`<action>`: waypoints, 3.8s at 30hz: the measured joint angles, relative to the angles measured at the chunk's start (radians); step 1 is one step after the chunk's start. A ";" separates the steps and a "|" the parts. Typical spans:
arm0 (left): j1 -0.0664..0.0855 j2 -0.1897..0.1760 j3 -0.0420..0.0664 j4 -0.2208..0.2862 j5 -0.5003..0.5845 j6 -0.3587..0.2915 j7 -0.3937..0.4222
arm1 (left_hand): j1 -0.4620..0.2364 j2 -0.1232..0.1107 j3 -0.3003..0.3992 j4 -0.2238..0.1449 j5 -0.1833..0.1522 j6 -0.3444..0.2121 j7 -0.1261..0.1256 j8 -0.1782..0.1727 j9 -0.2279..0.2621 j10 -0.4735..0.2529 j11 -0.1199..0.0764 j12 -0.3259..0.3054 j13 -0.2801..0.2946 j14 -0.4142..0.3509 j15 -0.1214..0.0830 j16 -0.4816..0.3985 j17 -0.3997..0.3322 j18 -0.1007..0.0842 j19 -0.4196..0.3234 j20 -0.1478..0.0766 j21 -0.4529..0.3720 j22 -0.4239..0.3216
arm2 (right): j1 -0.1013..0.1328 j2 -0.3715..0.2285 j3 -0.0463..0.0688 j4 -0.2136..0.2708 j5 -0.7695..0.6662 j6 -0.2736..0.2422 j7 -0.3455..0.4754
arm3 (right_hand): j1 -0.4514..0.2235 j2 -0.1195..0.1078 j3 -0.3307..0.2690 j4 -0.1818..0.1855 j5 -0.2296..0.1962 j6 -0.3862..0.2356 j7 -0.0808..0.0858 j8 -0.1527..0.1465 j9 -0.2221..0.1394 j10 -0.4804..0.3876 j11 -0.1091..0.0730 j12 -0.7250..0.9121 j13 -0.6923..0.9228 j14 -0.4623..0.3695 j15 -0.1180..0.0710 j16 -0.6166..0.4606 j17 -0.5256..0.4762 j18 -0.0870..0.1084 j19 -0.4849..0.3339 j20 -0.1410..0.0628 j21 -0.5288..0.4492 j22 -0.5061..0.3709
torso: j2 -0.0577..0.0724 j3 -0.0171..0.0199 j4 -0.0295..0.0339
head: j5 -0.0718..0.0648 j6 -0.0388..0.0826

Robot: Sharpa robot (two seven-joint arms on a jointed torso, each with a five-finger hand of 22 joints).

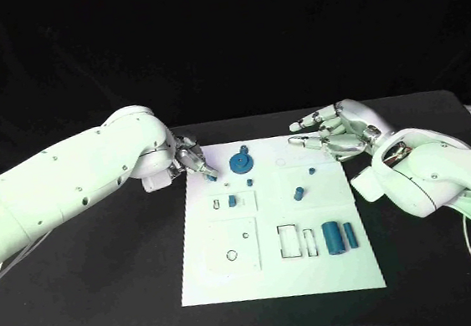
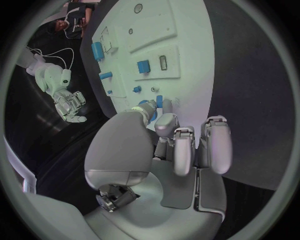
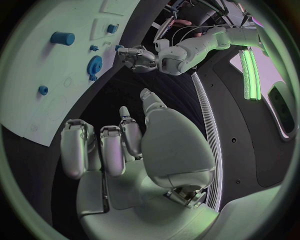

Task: Assemble the parts on the task board

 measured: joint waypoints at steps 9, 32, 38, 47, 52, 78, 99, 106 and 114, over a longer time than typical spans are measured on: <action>-0.032 -0.078 -0.002 0.155 -0.029 -0.087 0.036 | -0.007 -0.015 0.021 -0.010 0.000 0.006 -0.002 0.000 0.000 0.007 0.000 0.000 0.002 0.000 0.000 0.000 0.000 0.000 0.000 0.000 0.006 0.000 | -0.003 -0.002 0.000 -0.002 0.002 0.000 0.001 | 0.000 0.000 -0.002 0.002 0.000 0.000 0.000 0.000 0.000 0.000 0.000 0.000 0.000 0.000 0.000 0.000 0.000 0.000 0.000 0.000 0.000 0.000 | -0.001 -0.0019 0.0028 | 0.002 -0.002; -0.062 -0.110 -0.008 0.201 -0.135 -0.076 0.044 | -0.019 -0.031 0.043 -0.026 -0.003 0.014 -0.003 -0.002 -0.002 0.011 -0.004 0.006 0.007 0.000 0.000 0.000 0.001 0.000 0.000 0.000 0.009 0.000 | -0.007 -0.002 0.000 -0.003 0.006 0.001 0.002 | 0.000 0.000 -0.003 0.003 0.000 0.000 0.000 0.000 0.000 0.000 0.000 0.000 0.000 0.000 0.000 0.000 0.000 0.000 0.000 0.000 0.000 0.000 | 0.001 -0.0007 0.0002 | 0.014 -0.010; -0.066 -0.112 -0.009 0.204 -0.136 -0.061 0.031 | -0.020 -0.033 0.043 -0.027 -0.004 0.016 -0.002 -0.002 -0.003 0.014 0.000 0.006 0.010 0.000 0.000 0.000 0.001 0.000 0.000 0.000 0.009 0.000 | -0.007 -0.002 0.000 -0.003 0.006 0.001 0.002 | 0.000 0.000 -0.003 0.003 0.000 0.000 0.000 0.000 0.000 0.000 0.000 0.000 0.000 0.000 0.000 0.000 0.000 0.000 0.000 0.000 0.000 0.000 | 0.001 -0.0007 0.0008 | 0.016 -0.013; -0.069 -0.113 -0.009 0.205 -0.135 -0.034 0.011 | -0.021 -0.034 0.046 -0.029 -0.007 0.016 -0.002 0.000 -0.006 0.014 0.000 0.006 0.010 0.000 0.000 0.000 0.000 0.000 0.000 0.000 0.009 0.000 | -0.007 -0.002 0.000 -0.003 0.005 0.002 0.002 | 0.000 0.000 -0.003 0.003 0.000 0.000 0.000 0.000 -0.001 0.000 0.000 0.000 0.001 0.000 0.000 0.000 0.000 0.000 0.000 0.000 0.000 0.000 | 0.000 -0.0007 0.0006 | 0.019 -0.014; -0.072 -0.111 -0.008 0.206 -0.134 -0.029 0.004 | -0.021 -0.034 0.050 -0.028 -0.007 0.015 -0.002 0.001 -0.006 0.014 0.000 0.006 0.010 0.000 0.000 0.000 0.000 0.000 0.000 0.000 0.009 0.000 | -0.007 -0.001 0.000 -0.002 0.005 0.002 0.003 | 0.000 0.000 -0.003 0.003 0.000 0.000 0.000 0.000 -0.001 0.000 0.000 0.000 0.001 0.000 0.000 0.000 0.000 0.000 0.000 0.000 0.000 0.000 | 0.000 -0.0007 0.0006 | 0.019 -0.014; -0.076 -0.108 -0.004 0.205 -0.132 -0.017 -0.009 | -0.020 -0.032 0.059 -0.020 -0.013 0.019 0.002 -0.002 -0.005 0.023 -0.002 0.012 0.016 0.000 0.000 0.000 0.000 0.000 0.000 0.000 0.009 0.000 | -0.007 -0.002 0.000 -0.001 0.005 0.005 0.004 | 0.000 0.000 -0.003 0.003 0.000 0.000 0.000 0.000 0.000 0.000 0.000 0.000 0.001 0.000 0.000 0.000 0.000 0.000 0.000 0.000 0.000 0.000 | 0.001 -0.0003 -0.0004 | 0.018 -0.015; -0.073 -0.076 -0.005 0.187 -0.127 -0.018 -0.059 | -0.136 -0.046 0.138 -0.100 -0.015 0.058 -0.012 0.021 -0.001 0.056 -0.027 0.045 0.050 0.000 -0.007 0.000 0.000 0.000 0.000 0.000 0.026 0.001 | -0.007 -0.002 0.000 0.000 0.009 0.005 0.006 | 0.000 0.000 -0.003 0.003 0.000 0.000 0.000 0.000 0.000 0.000 0.000 0.000 0.000 0.000 0.000 0.000 0.000 0.000 0.000 0.000 0.000 0.000 | 0.001 -0.0002 -0.0001 | 0.010 -0.020; -0.074 -0.072 -0.005 0.185 -0.128 -0.019 -0.064 | -0.157 -0.041 0.131 -0.093 -0.006 0.068 -0.015 0.021 -0.002 0.065 -0.029 0.053 0.060 0.000 -0.007 0.000 0.000 0.000 0.000 -0.007 0.033 0.000 | -0.007 -0.003 0.000 0.000 0.011 0.005 0.006 | 0.000 0.000 -0.006 0.000 0.000 0.000 0.000 0.000 0.000 0.000 0.000 0.000 0.000 0.000 0.000 0.000 0.000 0.000 0.000 0.000 0.000 -0.002 | 0.001 -0.0006 0.0000 | 0.008 -0.023; -0.078 -0.067 -0.009 0.181 -0.129 -0.017 -0.069 | -0.192 -0.046 0.105 -0.081 -0.005 0.096 -0.036 0.022 -0.002 0.072 -0.036 0.059 0.065 0.000 -0.014 0.000 0.000 0.000 0.000 -0.007 0.033 0.000 | -0.007 -0.003 0.000 0.000 0.012 0.005 0.007 | 0.000 0.000 -0.006 0.000 0.000 0.000 0.000 0.000 0.000 0.000 0.000 0.000 0.000 0.000 0.000 0.000 0.000 0.000 0.000 0.000 0.000 -0.002 | 0.000 -0.0007 0.0003 | 0.007 -0.025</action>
